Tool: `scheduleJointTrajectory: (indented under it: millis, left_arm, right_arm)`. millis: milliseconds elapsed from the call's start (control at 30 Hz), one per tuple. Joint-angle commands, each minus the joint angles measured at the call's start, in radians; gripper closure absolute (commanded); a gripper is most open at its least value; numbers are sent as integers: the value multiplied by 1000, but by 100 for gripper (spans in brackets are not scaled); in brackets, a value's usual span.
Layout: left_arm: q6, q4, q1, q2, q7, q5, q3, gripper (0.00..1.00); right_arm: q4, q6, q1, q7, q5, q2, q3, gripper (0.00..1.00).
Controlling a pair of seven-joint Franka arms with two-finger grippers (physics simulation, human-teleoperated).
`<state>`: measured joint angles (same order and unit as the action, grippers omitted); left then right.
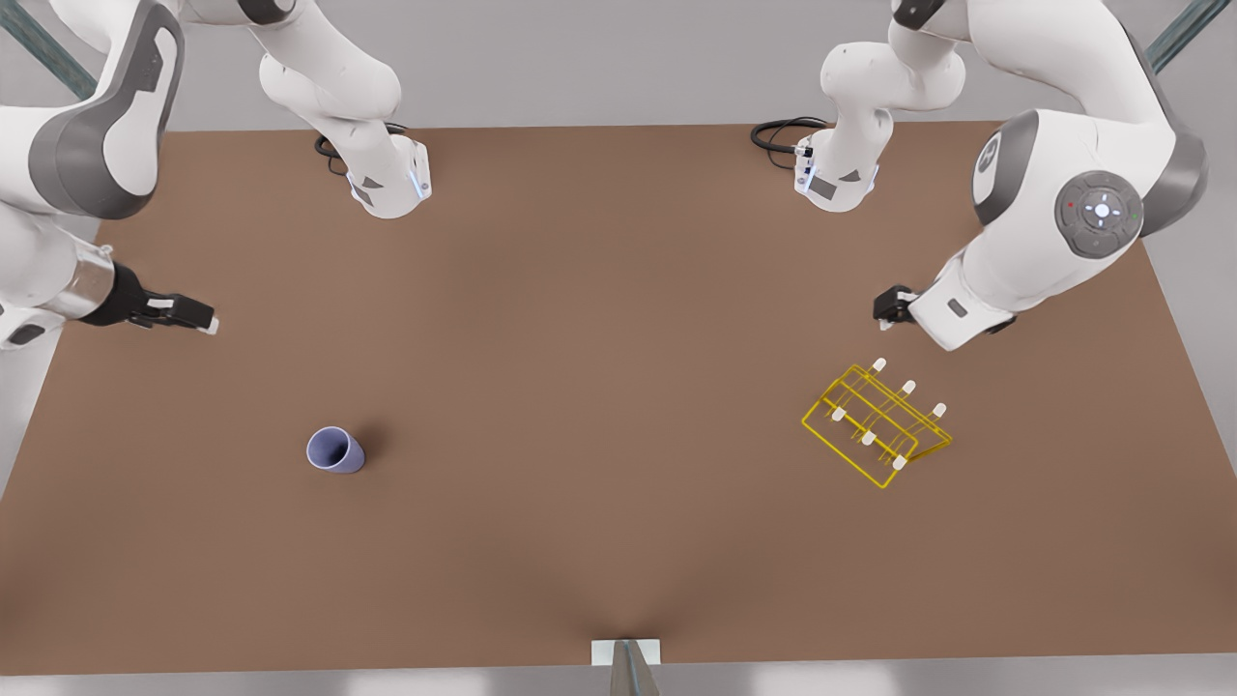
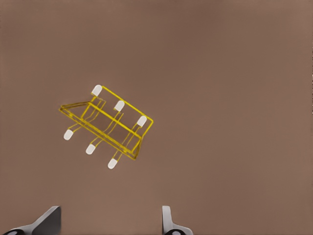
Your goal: Place the cup on the cup holder
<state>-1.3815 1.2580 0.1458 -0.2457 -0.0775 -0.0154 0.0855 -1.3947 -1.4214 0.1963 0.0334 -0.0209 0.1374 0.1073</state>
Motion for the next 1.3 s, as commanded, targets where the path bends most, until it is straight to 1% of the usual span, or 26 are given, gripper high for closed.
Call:
scheduleJointTrajectory:
  millis: [0, 67, 100, 133, 200, 233, 300, 400, 500, 633, 767, 967, 1067, 1200, 1233, 1267]
  left_arm:
    - [-110, -2, 0, -1, -116, 2, 3, 0]
    - [-113, -12, 9, -9, -122, 3, 10, 0]
    - [-111, -8, 3, -12, -119, -3, 8, 0]
    - [-111, 1, -21, -9, -116, 6, 7, 0]
    - [-106, 15, -29, -9, -119, 8, 7, 0]
    - [-62, 12, -28, -9, -117, 12, 7, 0]
    - [-48, 12, -29, -14, -122, 11, 5, 0]
    - [-47, 9, -41, -23, -125, 12, 2, 0]
    - [-44, 8, -40, -23, -127, 11, 2, 0]
    - [-44, 11, -43, -23, -143, 11, 2, 0]
    - [-37, 12, -43, -23, -146, 12, 2, 0]
    - [-42, 14, -40, -23, -145, 8, 3, 0]
    - [-34, 20, -32, -21, -145, 5, 3, 0]
    - [-36, 21, -34, -32, -148, 6, 3, 0]
    - [-36, 20, -32, -38, -147, 5, 3, 0]
    - [-37, 20, -34, -38, -146, 5, 3, 0]
  right_arm:
    - [0, -186, -18, 52, -4, 1, 2, 0]
    - [-4, -182, -15, 52, -11, 4, 2, 0]
    - [-33, -172, -14, 54, -13, 5, 2, 0]
    - [-64, -169, -12, 56, -17, 21, 2, 0]
    - [-50, -169, -29, 62, -19, 86, 12, 0]
    - [-47, -177, -35, 63, -22, 102, 17, 0]
    - [117, -165, -75, 114, -51, 228, 17, 0]
    - [167, -185, -129, 152, -51, 300, 17, 0]
    - [157, -208, -133, 158, -48, 310, 17, 0]
    - [151, -278, -137, 149, -5, 373, 17, 0]
    - [152, -281, -195, 181, -8, 393, 17, 0]
    - [151, -297, -189, 180, -5, 403, 17, 0]
    - [105, -361, -187, 175, -4, 406, 15, 0]
    - [89, -366, -199, 177, 36, 426, 15, 0]
    - [66, -379, -204, 178, 64, 426, 17, 0]
    - [8, -421, -209, 178, 67, 412, 15, 0]
